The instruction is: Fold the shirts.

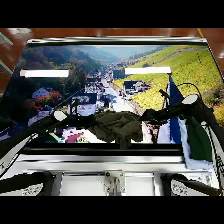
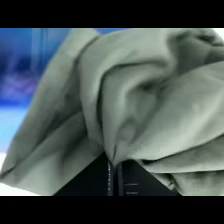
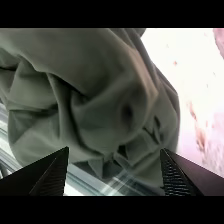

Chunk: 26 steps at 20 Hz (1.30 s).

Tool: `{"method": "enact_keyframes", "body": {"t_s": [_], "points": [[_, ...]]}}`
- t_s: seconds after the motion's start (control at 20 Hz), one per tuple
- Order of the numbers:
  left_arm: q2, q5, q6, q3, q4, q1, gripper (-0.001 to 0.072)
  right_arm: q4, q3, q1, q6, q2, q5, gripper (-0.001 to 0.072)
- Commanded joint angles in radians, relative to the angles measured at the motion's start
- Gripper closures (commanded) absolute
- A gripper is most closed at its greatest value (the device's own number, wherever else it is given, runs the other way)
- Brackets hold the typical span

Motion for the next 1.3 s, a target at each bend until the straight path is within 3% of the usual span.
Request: {"method": "enact_keyframes", "body": {"t_s": [0.0,0.05,0.1,0.15,0.2,0.45,0.7,0.85,1.0,1.15,1.25], "points": [[-0.002,-0.040,0.054,0.037,-0.009,0.000,0.0666,0.062,0.000,0.080,0.008,-0.072,-0.097,0.0026],[-0.001,-0.044,0.054,0.046,-0.009,0.000,0.0666,0.071,0.000,0.095,0.029,-0.093,-0.126,0.0028],[0.005,-0.044,0.064,0.053,-0.009,0.000,0.0666,0.075,0.000,0.108,0.036,-0.107,-0.149,0.0211],[0.013,-0.044,0.094,0.062,-0.009,0.000,0.0666,0.073,0.000,0.112,0.036,-0.109,-0.161,0.0530],[0.026,-0.044,0.131,0.075,-0.008,0.000,0.0667,0.079,0.007,0.111,0.035,-0.107,-0.155,0.0655],[0.192,-0.094,0.237,0.249,0.131,0.050,0.0668,0.007,0.229,0.080,-0.104,-0.025,0.047,0.0656],[0.429,-0.271,0.259,0.634,0.284,0.139,0.0667,-0.143,0.595,0.080,-0.113,0.230,0.046,0.0657],[0.538,-0.298,0.258,0.823,0.284,0.162,0.0667,-0.205,0.733,0.080,-0.053,0.376,-0.010,0.0657],[0.618,-0.340,0.232,0.872,0.284,0.162,0.0667,-0.206,0.784,0.080,0.009,0.476,0.047,0.0657],[0.651,-0.511,0.165,0.872,0.370,0.162,0.0667,-0.266,0.784,0.080,0.065,0.536,0.229,0.0657],[0.650,-0.639,0.100,0.865,0.484,0.162,0.0667,-0.349,0.784,0.080,0.120,0.541,0.429,0.0657]]}}
